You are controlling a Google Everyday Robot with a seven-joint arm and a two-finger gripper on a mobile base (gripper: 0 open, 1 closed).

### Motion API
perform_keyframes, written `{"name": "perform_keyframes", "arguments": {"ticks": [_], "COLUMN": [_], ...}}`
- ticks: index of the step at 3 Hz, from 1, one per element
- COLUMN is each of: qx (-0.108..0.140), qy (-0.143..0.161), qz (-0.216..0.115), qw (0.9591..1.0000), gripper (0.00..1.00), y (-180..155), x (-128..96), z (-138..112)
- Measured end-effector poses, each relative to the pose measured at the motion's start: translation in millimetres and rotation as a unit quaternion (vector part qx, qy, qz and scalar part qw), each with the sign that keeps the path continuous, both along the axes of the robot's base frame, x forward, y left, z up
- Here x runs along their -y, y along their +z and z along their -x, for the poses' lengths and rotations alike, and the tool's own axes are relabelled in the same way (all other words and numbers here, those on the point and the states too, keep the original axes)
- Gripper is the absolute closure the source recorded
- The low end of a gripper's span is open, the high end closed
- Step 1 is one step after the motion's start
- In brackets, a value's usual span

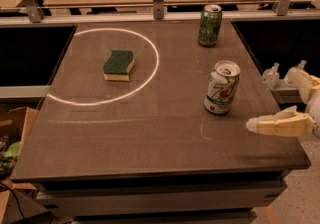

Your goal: Move 7up can near sponge

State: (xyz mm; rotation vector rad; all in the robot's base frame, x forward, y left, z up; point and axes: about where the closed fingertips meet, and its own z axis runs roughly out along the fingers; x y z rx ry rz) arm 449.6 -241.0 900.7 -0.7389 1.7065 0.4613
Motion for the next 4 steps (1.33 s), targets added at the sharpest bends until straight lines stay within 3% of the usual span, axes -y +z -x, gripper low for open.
{"name": "perform_keyframes", "arguments": {"ticks": [2, 4], "qx": [0.018, 0.018], "qy": [0.026, 0.073], "qz": [-0.054, -0.087], "qw": [0.9981, 0.9934], "gripper": [0.0, 0.0], "y": [-3, -8], "x": [-46, -90], "z": [-29, -42]}}
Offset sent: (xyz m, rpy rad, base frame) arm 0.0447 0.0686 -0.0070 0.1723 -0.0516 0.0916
